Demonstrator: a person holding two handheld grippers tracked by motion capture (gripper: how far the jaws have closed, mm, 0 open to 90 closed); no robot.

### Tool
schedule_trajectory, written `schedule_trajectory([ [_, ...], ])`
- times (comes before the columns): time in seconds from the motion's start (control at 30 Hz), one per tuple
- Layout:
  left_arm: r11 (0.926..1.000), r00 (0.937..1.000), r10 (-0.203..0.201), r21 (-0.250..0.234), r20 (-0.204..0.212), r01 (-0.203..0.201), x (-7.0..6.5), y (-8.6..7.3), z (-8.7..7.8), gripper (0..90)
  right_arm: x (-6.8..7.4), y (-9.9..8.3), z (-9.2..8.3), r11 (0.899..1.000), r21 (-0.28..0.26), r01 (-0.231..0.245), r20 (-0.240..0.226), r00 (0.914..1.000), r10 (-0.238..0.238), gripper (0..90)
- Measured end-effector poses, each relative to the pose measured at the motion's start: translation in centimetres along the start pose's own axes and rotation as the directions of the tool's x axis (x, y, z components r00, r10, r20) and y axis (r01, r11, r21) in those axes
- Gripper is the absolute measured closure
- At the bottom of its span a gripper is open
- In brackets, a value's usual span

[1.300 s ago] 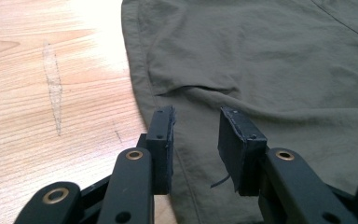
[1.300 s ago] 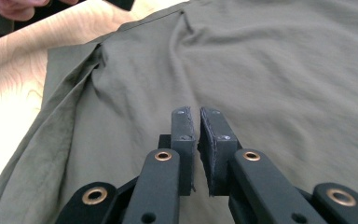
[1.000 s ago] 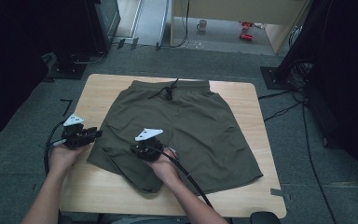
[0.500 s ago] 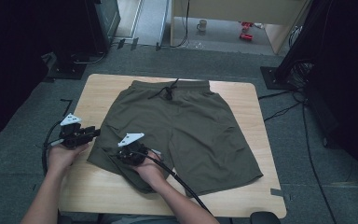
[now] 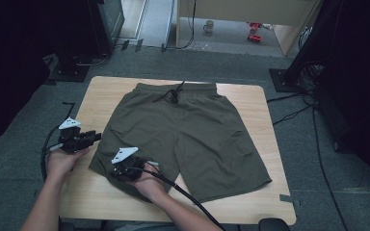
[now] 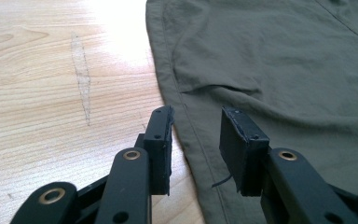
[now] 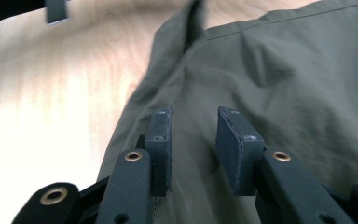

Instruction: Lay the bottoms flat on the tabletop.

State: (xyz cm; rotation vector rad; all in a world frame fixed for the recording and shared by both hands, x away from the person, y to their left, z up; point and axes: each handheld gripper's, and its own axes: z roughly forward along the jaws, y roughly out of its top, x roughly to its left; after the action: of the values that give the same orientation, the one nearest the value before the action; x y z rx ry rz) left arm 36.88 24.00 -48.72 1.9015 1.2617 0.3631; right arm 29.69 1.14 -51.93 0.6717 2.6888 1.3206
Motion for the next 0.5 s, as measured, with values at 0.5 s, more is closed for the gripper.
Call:
schedule_trajectory([
  [0.5, 0.9997, 0.9999, 0.011, 0.023, 0.002, -0.011, -0.2, -0.1, 0.4, 60.9, 3.3, -1.1, -0.7, 0.995, 0.013, 0.102, -0.025, 0.9945, -0.101, 54.8],
])
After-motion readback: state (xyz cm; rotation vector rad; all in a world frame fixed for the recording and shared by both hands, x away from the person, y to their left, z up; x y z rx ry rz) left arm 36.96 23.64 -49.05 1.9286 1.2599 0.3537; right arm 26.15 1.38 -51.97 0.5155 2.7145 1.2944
